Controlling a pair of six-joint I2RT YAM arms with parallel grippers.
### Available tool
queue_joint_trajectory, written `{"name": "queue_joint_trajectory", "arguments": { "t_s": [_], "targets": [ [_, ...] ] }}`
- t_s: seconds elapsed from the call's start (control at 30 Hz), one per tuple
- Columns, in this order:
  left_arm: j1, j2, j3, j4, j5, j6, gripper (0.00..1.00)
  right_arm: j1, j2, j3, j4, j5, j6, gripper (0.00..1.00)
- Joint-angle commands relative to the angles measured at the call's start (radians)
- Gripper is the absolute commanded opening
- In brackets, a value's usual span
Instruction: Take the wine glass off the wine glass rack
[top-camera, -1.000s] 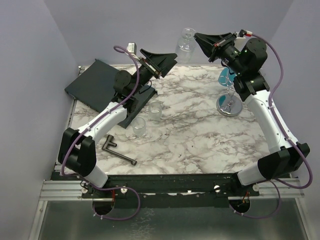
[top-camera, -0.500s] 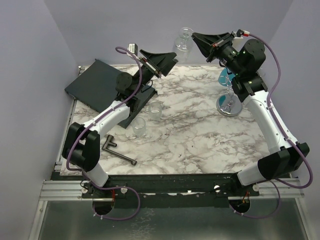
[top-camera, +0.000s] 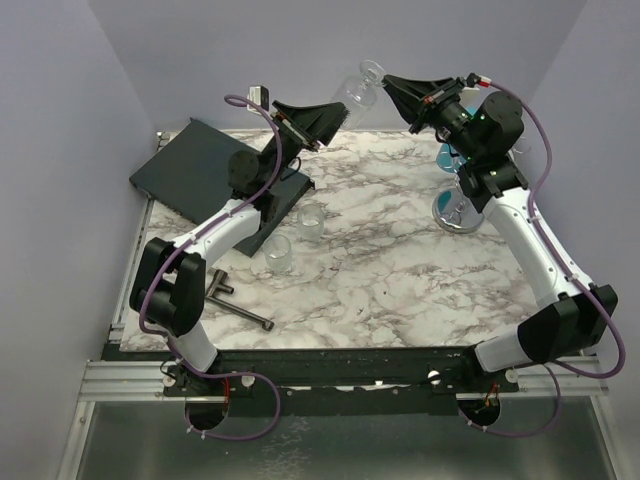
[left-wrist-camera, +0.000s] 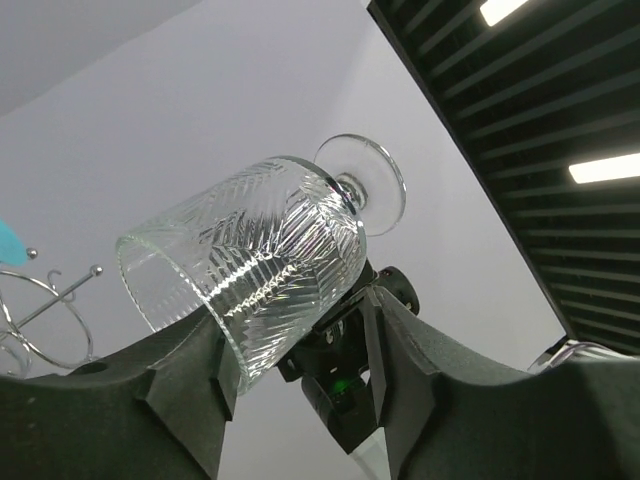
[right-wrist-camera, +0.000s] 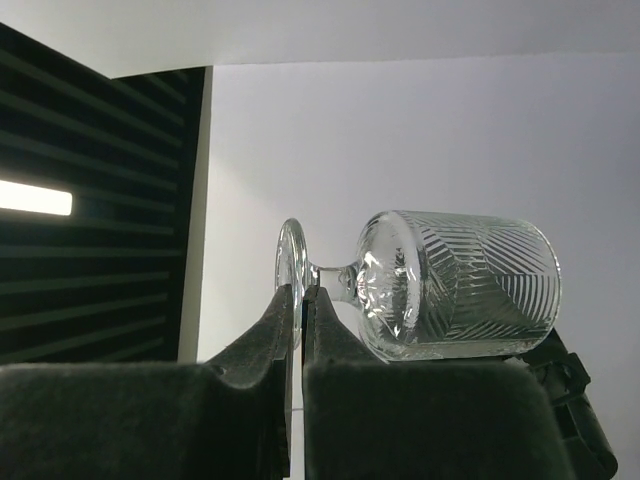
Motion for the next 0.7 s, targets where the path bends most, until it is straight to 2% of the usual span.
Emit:
{"name": "queue_joint_trajectory", "arguments": {
  "t_s": [0.0,0.2,0.27,0.37,0.43,0.57,0.67],
  "targets": [
    [0.001,-0.040,0.058,0.128,0.026,-0.018,0.50,0.007,-0.047,-0.050,-0.013,-0.012,-0.036,0.01],
    [0.005,-0.074,0.062,0.052,0.044,0.030,0.21,0.000,-0.074,-0.085,-0.079,0.012,-0.113,0.00],
    [0.007,-0.091,0.061,-0.003,0.054,0.061,0.11,-0.006,-0.091,-0.084,-0.141,0.045,-0.168,0.01],
    [0.008,-0.122,0.070,-0.118,0.068,0.130,0.00,-0.008,-0.112,-0.061,-0.265,0.111,-0.280,0.01],
    [0.009,-0.143,0.083,-0.226,0.074,0.187,0.00,-0.008,-0.123,-0.038,-0.335,0.162,-0.354,0.12],
    [0.009,-0.167,0.161,-0.535,0.076,0.354,0.00,-0.008,-0.140,0.040,-0.486,0.275,-0.517,0.57],
    [0.009,-0.139,0.292,-0.836,0.047,0.499,0.00,-0.008,-0.169,0.093,-0.574,0.364,-0.634,0.76]
  ]
}}
